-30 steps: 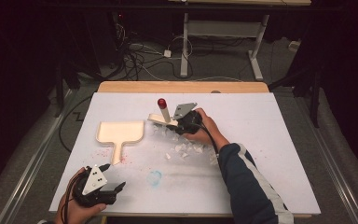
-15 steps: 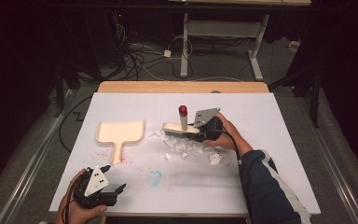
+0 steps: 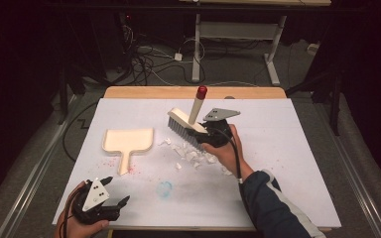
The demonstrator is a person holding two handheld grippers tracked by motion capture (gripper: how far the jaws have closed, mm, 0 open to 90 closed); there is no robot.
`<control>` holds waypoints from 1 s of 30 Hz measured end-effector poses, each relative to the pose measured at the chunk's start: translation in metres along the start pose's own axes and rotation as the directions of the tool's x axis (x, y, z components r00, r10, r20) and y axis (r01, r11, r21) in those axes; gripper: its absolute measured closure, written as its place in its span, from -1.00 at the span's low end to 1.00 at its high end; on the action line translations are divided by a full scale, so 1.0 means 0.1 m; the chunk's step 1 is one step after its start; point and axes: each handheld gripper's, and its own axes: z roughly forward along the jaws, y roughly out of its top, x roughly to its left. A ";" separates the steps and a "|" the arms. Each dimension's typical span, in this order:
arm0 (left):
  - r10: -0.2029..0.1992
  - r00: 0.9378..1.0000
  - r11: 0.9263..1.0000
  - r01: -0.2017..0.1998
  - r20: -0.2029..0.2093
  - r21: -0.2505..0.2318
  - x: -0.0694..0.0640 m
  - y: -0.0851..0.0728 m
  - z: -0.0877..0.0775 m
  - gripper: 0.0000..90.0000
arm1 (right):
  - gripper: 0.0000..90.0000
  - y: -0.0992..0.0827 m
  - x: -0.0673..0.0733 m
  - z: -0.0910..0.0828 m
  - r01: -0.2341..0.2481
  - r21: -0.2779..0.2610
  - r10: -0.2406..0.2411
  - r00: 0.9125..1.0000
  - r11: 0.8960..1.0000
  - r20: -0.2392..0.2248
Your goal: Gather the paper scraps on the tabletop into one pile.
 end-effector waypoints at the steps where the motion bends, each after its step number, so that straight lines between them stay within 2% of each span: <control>1: -0.003 1.000 1.000 0.003 0.001 -0.004 0.00 0.00 -0.01 -0.55 | 0.50 -0.01 0.08 0.03 -0.025 0.002 0.025 1.000 1.000 0.010; 2: 0.001 1.000 1.000 -0.001 0.001 -0.003 -0.01 -0.01 -0.02 -0.55 | 0.50 -0.01 0.08 0.03 -0.025 0.002 0.025 1.000 1.000 0.010; 3: 0.006 1.000 1.000 -0.006 0.000 0.002 -0.02 -0.02 -0.03 -0.55 | 0.50 -0.02 0.15 0.06 -0.050 -0.004 0.050 0.998 0.999 0.025; 4: 0.008 1.000 1.000 -0.008 0.001 0.003 -0.03 -0.03 -0.04 -0.55 | 0.50 -0.07 0.27 0.12 -0.139 -0.008 0.139 0.990 0.990 0.016; 5: 0.007 1.000 1.000 -0.007 0.004 0.001 -0.04 -0.04 -0.06 -0.55 | 0.50 -0.07 0.27 0.12 -0.139 -0.008 0.139 0.990 0.990 0.016; 6: 0.004 1.000 1.000 -0.004 0.004 0.001 -0.05 -0.05 -0.07 -0.55 | 0.50 -0.13 0.38 0.19 -0.207 -0.021 0.207 0.978 0.978 0.026; 7: 0.006 1.000 1.000 -0.006 0.002 0.002 -0.05 -0.07 -0.09 -0.55 | 0.50 -0.15 0.43 0.23 -0.227 -0.026 0.228 0.973 0.974 0.022; 8: 0.006 1.000 1.000 -0.006 0.002 0.003 -0.06 -0.08 -0.10 -0.55 | 0.50 -0.15 0.43 0.23 -0.227 -0.026 0.228 0.973 0.974 0.022; 9: 0.007 1.000 1.000 -0.007 0.001 0.003 -0.05 -0.09 -0.11 -0.55 | 0.50 -0.18 0.53 0.31 -0.242 -0.040 0.243 0.969 0.969 0.037; 10: 0.002 1.000 1.000 -0.002 0.000 0.001 -0.05 -0.09 -0.12 -0.55 | 0.50 -0.18 0.53 0.31 -0.242 -0.040 0.243 0.969 0.969 0.037; 11: 0.001 1.000 1.000 -0.001 -0.001 -0.001 -0.05 -0.09 -0.12 -0.55 | 0.50 -0.21 0.60 0.39 -0.262 -0.044 0.264 0.962 0.964 0.069; 12: -0.001 1.000 1.000 0.001 -0.003 -0.007 -0.05 -0.10 -0.12 -0.55 | 0.50 -0.23 0.61 0.43 -0.283 -0.048 0.286 0.955 0.958 0.078; 13: 0.004 1.000 1.000 -0.004 -0.005 -0.007 -0.05 -0.10 -0.13 -0.55 | 0.50 -0.23 0.61 0.43 -0.283 -0.048 0.286 0.955 0.958 0.078; 14: 0.009 1.000 1.000 -0.009 -0.005 -0.008 -0.06 -0.09 -0.13 -0.55 | 0.50 -0.28 0.62 0.51 -0.311 -0.042 0.313 0.944 0.950 0.107; 15: 0.011 1.000 1.000 -0.011 -0.003 -0.010 -0.06 -0.09 -0.13 -0.55 | 0.50 -0.28 0.62 0.51 -0.311 -0.042 0.313 0.944 0.950 0.107; 17: 0.016 1.000 1.000 -0.016 0.000 -0.010 -0.06 -0.09 -0.12 -0.55 | 0.50 -0.33 0.61 0.58 -0.326 -0.038 0.328 0.934 0.945 0.141; 18: 0.017 1.000 1.000 -0.017 0.002 -0.009 -0.06 -0.09 -0.12 -0.55 | 0.50 -0.34 0.60 0.59 -0.326 -0.046 0.329 0.932 0.944 0.149; 20: 0.022 1.000 1.000 -0.022 0.000 -0.013 -0.06 -0.09 -0.12 -0.55 | 0.50 -0.33 0.57 0.58 -0.311 -0.033 0.312 0.933 0.950 0.182; 22: 0.042 0.999 0.999 -0.042 -0.007 -0.028 -0.07 -0.08 -0.13 -0.55 | 0.50 -0.35 0.52 0.55 -0.313 -0.012 0.309 0.930 0.950 0.200; 23: 0.032 0.999 0.999 -0.032 -0.002 -0.023 -0.08 -0.08 -0.12 -0.55 | 0.50 -0.38 0.45 0.49 -0.324 -0.006 0.317 0.923 0.946 0.216; 24: 0.050 0.999 0.998 -0.050 -0.007 -0.026 -0.08 -0.07 -0.11 -0.55 | 0.50 -0.38 0.45 0.49 -0.324 -0.006 0.317 0.923 0.946 0.216; 28: 0.061 0.998 0.998 -0.061 -0.001 -0.014 -0.10 -0.05 -0.08 -0.55 | 0.50 -0.44 0.34 0.33 -0.351 -0.012 0.343 0.907 0.936 0.246; 30: 0.064 0.998 0.998 -0.064 0.002 -0.011 -0.11 -0.05 -0.07 -0.55 | 0.50 -0.47 0.29 0.21 -0.349 -0.015 0.340 0.901 0.937 0.271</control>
